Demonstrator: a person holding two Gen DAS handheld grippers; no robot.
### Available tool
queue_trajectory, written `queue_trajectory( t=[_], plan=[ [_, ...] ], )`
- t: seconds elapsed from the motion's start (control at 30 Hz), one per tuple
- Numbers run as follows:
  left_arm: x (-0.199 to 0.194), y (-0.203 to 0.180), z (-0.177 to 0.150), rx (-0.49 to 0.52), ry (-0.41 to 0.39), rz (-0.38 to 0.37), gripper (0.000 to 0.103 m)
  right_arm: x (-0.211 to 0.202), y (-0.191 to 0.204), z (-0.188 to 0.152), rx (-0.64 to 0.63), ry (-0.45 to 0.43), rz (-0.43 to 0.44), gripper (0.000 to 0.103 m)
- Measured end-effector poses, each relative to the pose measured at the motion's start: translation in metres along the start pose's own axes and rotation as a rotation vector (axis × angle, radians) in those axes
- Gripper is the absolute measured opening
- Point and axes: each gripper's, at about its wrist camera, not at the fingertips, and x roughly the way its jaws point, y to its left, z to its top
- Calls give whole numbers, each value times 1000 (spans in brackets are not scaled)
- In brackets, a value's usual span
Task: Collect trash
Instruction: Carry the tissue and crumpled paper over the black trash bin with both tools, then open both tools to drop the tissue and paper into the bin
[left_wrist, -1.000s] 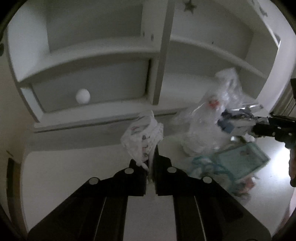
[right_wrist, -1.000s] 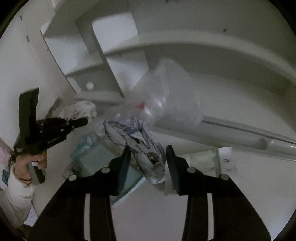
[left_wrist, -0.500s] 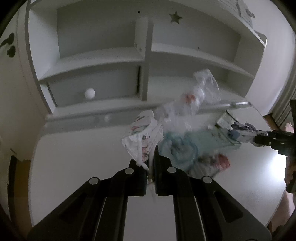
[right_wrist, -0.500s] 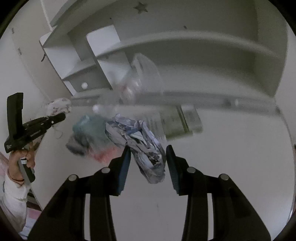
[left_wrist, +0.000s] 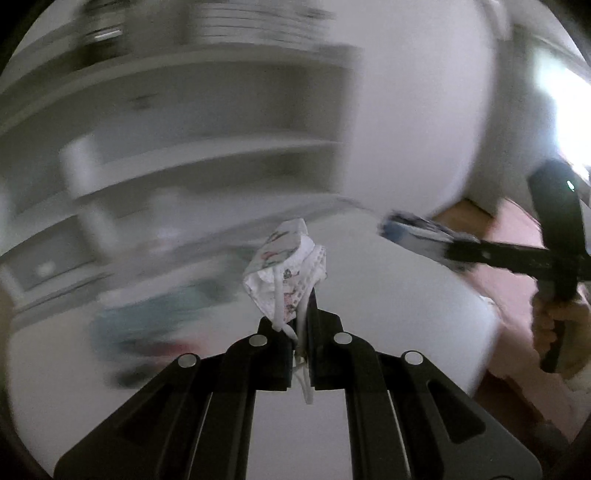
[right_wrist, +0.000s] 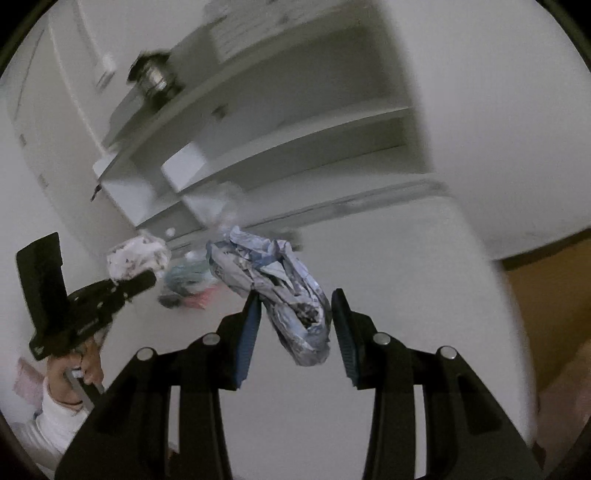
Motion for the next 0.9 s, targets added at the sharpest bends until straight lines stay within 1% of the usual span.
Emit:
queue_trajectory(
  t=[0.03, 0.1, 0.13, 0.2, 0.27, 0.3, 0.37, 0.43, 0.5, 0.57, 0.6, 0.63, 0.7, 0.77, 0.83, 0.9],
  plan=[
    [9, -20, 0, 25, 15, -35, 5, -14, -14, -6, 23, -9, -18, 39],
    [31, -70, -1, 79, 51, -117, 5, -55, -55, -28, 88, -30, -88, 39],
    [43, -99, -3, 105, 72, -171, 5, -70, -69, -37, 109, -35, -114, 39],
    [59, -150, -9, 154, 102, -256, 5, -103, -102, -63, 159, -43, -182, 39],
    [73, -204, -19, 208, 149, -362, 5, -134, -139, -92, 226, -41, -238, 39],
    [79, -235, -26, 257, 174, -403, 5, -144, -153, -105, 255, -39, -258, 39],
    [89, -272, -36, 324, 204, -441, 5, -163, -186, -136, 329, -26, -294, 39],
    [102, -306, -50, 373, 251, -478, 5, -170, -218, -169, 406, 1, -317, 39],
    [122, -335, -73, 402, 319, -499, 5, -167, -242, -197, 462, 32, -328, 39],
    [146, -349, -98, 391, 401, -514, 5, -151, -271, -232, 545, 86, -324, 39],
    [160, -352, -113, 385, 442, -506, 5, -141, -284, -248, 582, 114, -315, 39],
    [183, -357, -137, 382, 509, -484, 5, -124, -300, -270, 632, 163, -306, 39],
    [215, -358, -168, 365, 602, -454, 5, -98, -320, -300, 704, 228, -276, 39],
    [255, -350, -198, 309, 724, -429, 4, -65, -345, -335, 824, 296, -231, 39],
    [283, -346, -217, 257, 792, -418, 4, -37, -363, -361, 906, 353, -211, 39],
    [300, -344, -227, 234, 823, -409, 4, -21, -371, -374, 942, 383, -204, 39]
  ],
)
